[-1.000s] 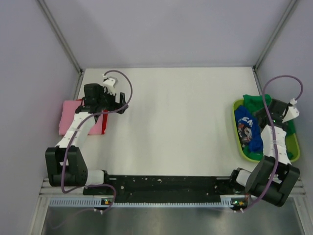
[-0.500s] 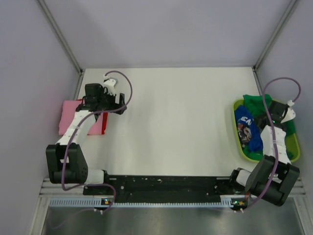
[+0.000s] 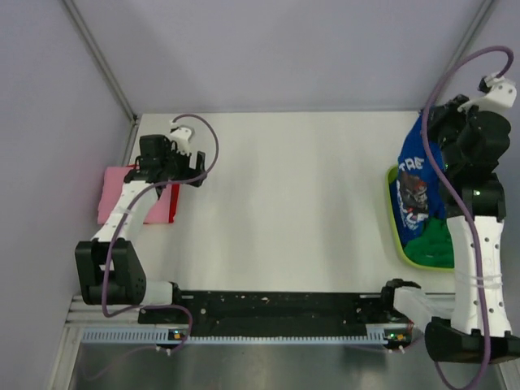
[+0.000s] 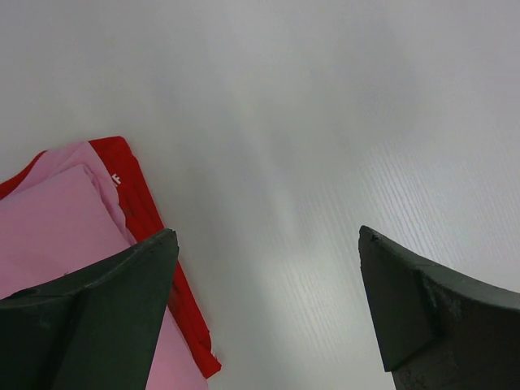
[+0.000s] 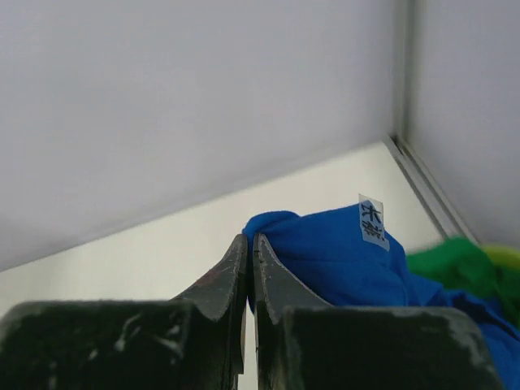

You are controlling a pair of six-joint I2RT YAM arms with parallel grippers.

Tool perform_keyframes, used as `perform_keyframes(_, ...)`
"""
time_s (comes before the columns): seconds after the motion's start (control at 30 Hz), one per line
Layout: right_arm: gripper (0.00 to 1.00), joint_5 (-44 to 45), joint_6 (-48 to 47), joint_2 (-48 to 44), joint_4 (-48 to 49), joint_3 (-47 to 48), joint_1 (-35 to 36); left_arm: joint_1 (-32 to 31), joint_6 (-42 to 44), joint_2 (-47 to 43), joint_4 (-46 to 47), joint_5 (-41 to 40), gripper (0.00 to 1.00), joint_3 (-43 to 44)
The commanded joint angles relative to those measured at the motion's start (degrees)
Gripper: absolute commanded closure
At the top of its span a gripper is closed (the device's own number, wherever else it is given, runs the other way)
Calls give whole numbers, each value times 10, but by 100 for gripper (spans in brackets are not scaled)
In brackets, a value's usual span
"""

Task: Fold and stack the t-shirts
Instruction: Grab crumpled tshirt from bin with the right arm, then move the tshirt to the center of the board

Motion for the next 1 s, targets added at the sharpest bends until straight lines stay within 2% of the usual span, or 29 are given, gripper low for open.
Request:
perform_keyframes(0.0,100,-32,-92,14,98,140,123,-1,24,-26,-6,-37,4,40)
perform_keyframes(0.13,100,-160,-95,74,149,243,230,-1,20,-35,4,-98,4,45)
perform_keyframes(0.27,100,-339,-69,149,205,352,318,0,25,-34,5,-162,3,54)
perform_keyframes(0.33,100,-415,-23,179,233,396,340,4,27,-33,9,-192,2,60)
perform_keyframes(0.4,100,-500,32,202,302,426,344,11,28,-29,10,-240,2,71)
perform_keyframes(0.47,100,-539,71,214,352,439,344,23,30,-26,4,-256,1,86)
perform_keyframes(0.53,100,-550,63,217,353,433,344,32,30,-24,-1,-265,1,100)
perform_keyframes(0.67,100,-511,-7,209,297,331,344,46,34,-14,-7,-283,1,112)
perform_keyframes(0.77,100,-428,-61,189,291,166,343,49,41,-9,-14,-287,1,117)
perform_keyframes(0.87,100,-344,-95,157,310,-37,337,49,52,-14,-35,-246,4,120)
perform_keyframes(0.97,100,-249,-67,135,324,-169,304,44,105,-24,-109,-115,28,123)
